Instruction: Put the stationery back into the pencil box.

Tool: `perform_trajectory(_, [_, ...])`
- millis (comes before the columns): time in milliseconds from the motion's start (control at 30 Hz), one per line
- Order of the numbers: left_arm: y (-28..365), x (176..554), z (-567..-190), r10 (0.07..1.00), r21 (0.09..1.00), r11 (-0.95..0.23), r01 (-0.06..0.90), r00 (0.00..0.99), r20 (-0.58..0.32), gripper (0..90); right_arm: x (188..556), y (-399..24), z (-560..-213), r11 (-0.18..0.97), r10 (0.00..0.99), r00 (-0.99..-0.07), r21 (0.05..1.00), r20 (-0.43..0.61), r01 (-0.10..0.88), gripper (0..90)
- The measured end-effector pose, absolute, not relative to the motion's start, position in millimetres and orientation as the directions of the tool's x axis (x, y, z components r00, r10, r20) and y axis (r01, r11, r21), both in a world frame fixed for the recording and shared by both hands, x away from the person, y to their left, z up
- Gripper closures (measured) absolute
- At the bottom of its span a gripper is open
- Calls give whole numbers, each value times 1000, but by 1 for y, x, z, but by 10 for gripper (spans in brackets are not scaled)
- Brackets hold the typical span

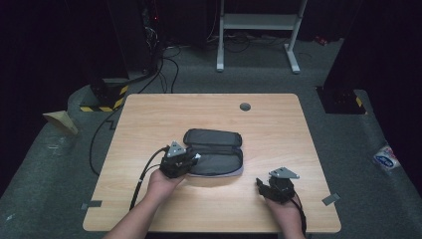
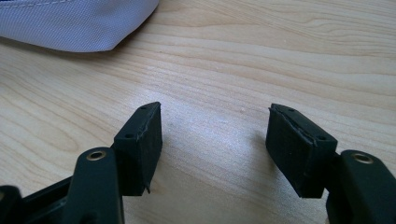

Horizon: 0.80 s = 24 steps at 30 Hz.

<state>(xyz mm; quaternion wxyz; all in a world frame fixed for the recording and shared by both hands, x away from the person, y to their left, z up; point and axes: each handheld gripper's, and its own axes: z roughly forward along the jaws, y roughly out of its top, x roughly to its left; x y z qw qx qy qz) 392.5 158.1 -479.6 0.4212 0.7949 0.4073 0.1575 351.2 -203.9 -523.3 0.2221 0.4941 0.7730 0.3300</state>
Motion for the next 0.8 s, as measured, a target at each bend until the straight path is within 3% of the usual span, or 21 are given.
perform_trajectory(800, [158,392,-487,797,792,-305,528,597,-90,712,351,-203,-523,289,913,-407,729,-15,621,361])
